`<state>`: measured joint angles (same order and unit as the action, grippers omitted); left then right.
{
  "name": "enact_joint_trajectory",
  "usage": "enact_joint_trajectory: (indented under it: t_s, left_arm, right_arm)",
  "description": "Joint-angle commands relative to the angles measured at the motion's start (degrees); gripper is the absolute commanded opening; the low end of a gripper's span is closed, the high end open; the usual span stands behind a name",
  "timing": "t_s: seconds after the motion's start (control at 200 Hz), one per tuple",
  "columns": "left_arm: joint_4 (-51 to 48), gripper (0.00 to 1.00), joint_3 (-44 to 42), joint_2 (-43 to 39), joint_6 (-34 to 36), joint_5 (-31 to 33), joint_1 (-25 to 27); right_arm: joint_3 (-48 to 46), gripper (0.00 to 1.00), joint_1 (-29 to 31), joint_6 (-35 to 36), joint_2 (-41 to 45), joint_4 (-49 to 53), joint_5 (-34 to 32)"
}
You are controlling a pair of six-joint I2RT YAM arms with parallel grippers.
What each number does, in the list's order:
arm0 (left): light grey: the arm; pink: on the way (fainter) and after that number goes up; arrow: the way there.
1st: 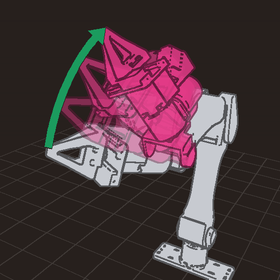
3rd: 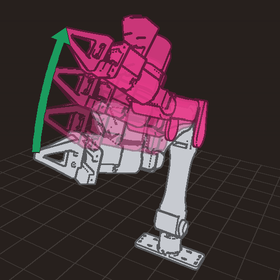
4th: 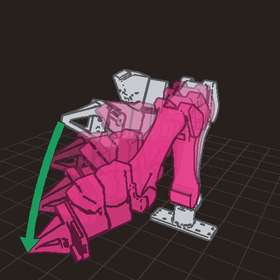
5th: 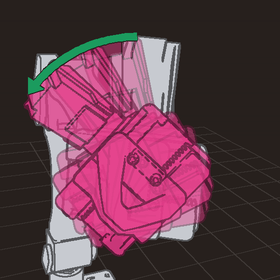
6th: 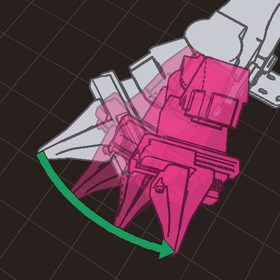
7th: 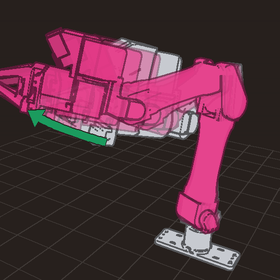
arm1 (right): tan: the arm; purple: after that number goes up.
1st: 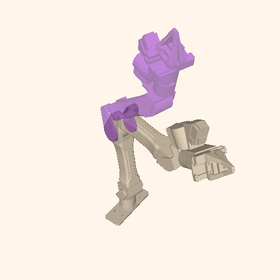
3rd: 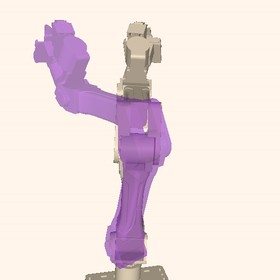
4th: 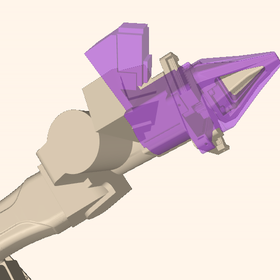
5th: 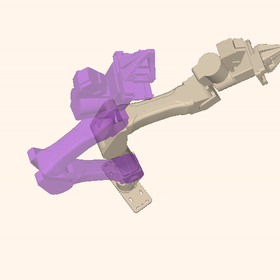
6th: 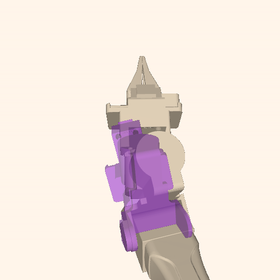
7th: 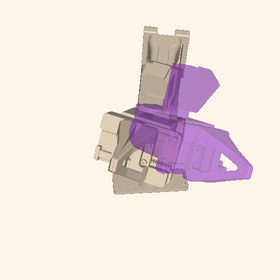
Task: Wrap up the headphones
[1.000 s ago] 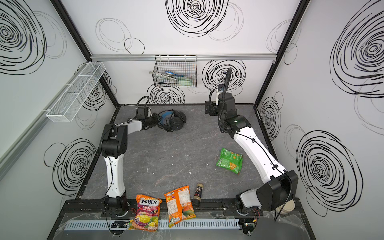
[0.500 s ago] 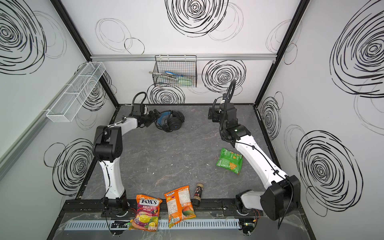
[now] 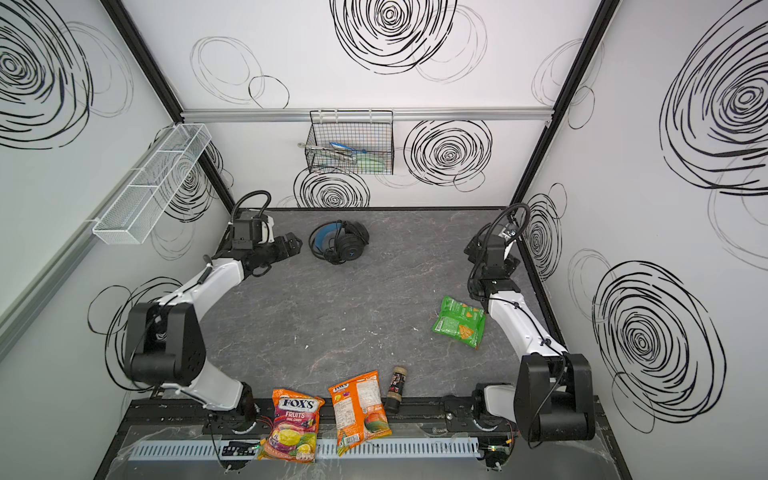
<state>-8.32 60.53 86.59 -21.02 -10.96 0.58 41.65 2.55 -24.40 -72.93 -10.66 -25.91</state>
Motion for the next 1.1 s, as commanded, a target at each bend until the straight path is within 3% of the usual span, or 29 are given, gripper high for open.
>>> enact_joint_trajectory:
  t_s: [0.0, 0.14, 0.205, 0.3, 0.4, 0.465, 0.51, 0.685, 0.73, 0.8, 0.86, 0.966, 1.041, 1.096]
  left_arm:
    - [6.11, 0.96, -5.87, -8.90, 4.32, 12.98, 2.27]
    - [14.87, 0.96, -14.46, -12.58, 2.23, 24.13, 2.06]
    - [19.25, 0.96, -17.35, -12.88, 6.00, 25.21, 2.48]
    - [27.01, 0.96, -22.63, -13.20, 8.76, 33.36, 3.81]
    - [34.46, 0.96, -27.28, -12.33, 9.40, 37.97, 3.86]
    - [38.84, 0.96, -29.55, -11.44, 10.11, 39.25, 4.00]
    - [41.36, 0.96, -30.51, -10.49, 10.37, 40.05, 4.10]
    - [57.93, 0.96, -37.09, -8.05, 13.95, 38.91, 3.70]
    - [60.53, 0.96, -38.62, -6.88, 13.23, 37.75, 3.01]
    - [71.57, 0.96, -43.78, -5.07, 13.87, 34.75, 2.46]
    - [73.62, 0.96, -45.47, -5.74, 15.84, 32.80, 4.03]
    - [83.46, 0.96, -48.95, -3.00, 19.39, 25.02, 4.36]
    - [89.36, 0.96, -50.87, -0.71, 20.99, 21.27, 4.41]
    - [88.53, 0.96, -50.63, -0.90, 21.16, 20.86, 4.63]
  right_arm:
    - [-6.28, 0.97, -2.94, -0.10, -1.12, -9.95, 2.68]
    - [-8.77, 0.97, -3.78, 4.05, -5.24, -14.27, 4.27]
    - [-7.17, 0.97, -3.69, 4.78, -7.45, -12.88, 6.51]
    - [-7.77, 0.97, -3.81, 6.63, -9.74, -17.58, 9.97]
    - [-5.73, 0.97, -5.08, 6.32, -10.85, -14.87, 10.79]
    - [-8.50, 0.97, -5.17, 9.56, -10.07, -18.30, 12.77]
    - [-10.21, 0.97, -4.82, 15.75, -9.90, -19.67, 17.04]
    - [-16.37, 0.97, -5.54, 12.43, -10.64, -30.90, 11.77]
    - [-16.07, 0.97, -7.46, 11.78, -12.64, -33.07, 16.89]
    - [-12.54, 0.97, -7.55, 12.15, -14.13, -27.56, 18.91]
    - [-13.49, 0.97, -6.83, 13.64, -13.63, -29.38, 19.86]
    - [-19.64, 0.97, -6.33, 14.75, -10.01, -37.37, 20.57]
    - [-23.41, 0.97, -4.95, 14.87, -8.21, -42.35, 17.00]
    - [-25.64, 0.97, -3.15, 16.81, -8.58, -46.97, 16.32]
